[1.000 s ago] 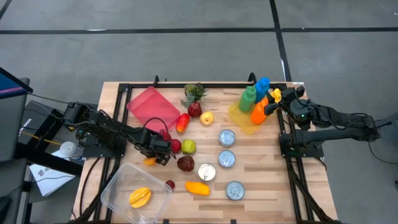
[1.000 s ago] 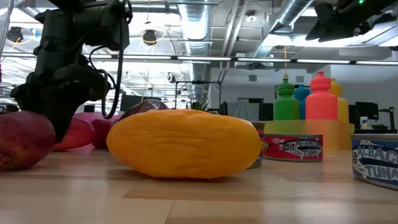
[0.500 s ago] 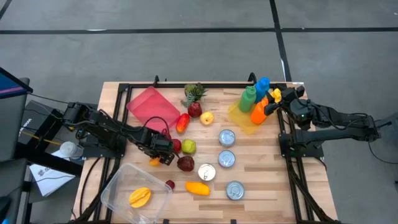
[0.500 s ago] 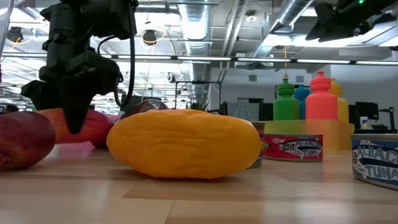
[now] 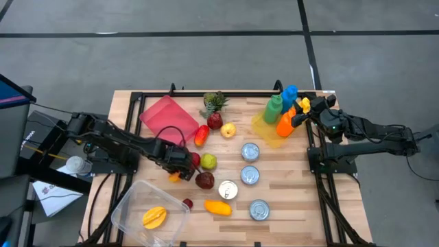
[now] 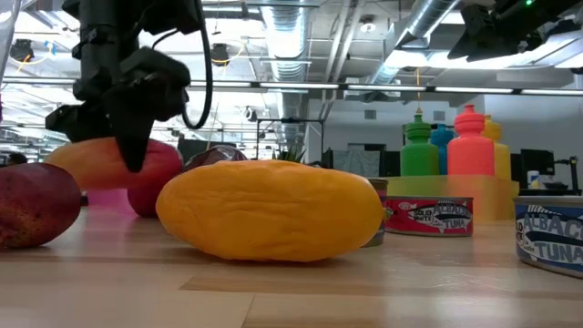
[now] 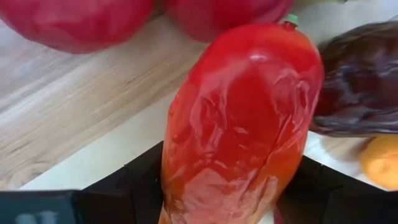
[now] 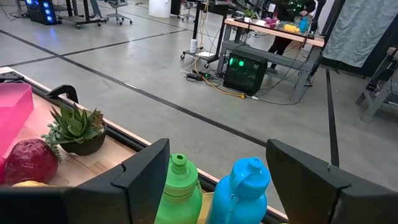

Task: Pick & Place Food Item
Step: Put the bottom red mango into the transparent bin

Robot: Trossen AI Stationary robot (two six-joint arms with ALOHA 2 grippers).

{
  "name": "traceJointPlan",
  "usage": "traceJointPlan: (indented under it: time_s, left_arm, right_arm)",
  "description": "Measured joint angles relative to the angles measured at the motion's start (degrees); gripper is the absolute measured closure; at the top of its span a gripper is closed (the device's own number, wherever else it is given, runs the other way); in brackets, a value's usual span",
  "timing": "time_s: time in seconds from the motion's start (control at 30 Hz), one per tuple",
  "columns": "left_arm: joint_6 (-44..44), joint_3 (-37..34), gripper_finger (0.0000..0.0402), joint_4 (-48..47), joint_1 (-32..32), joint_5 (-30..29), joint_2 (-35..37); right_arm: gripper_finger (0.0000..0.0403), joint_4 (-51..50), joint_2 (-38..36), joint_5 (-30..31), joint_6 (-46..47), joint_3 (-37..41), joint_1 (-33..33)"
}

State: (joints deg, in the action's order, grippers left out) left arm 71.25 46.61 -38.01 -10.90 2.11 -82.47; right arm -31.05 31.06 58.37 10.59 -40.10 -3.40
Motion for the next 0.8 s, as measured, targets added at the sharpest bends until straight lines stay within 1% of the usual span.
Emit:
traceJointPlan:
  time_s: [0.27, 0.57, 0.8]
  left_arm:
    - [2.5, 0.0, 0.0168, 1.7, 1.3, -3.3, 7.0]
    - [2.6, 0.0, 0.0168, 8.4, 3.6, -6.7, 15.7]
    - [2.6, 0.0, 0.0169, 15.1, 5.0, -7.3, 19.5]
  right_arm:
    - [0.0143, 0.0, 0.0, 0.0, 0.0, 0.0, 0.0]
    - [0.0143, 0.0, 0.0, 0.0, 0.0, 0.0, 0.0]
    - [0.0143, 0.0, 0.0, 0.0, 0.0, 0.0, 0.0]
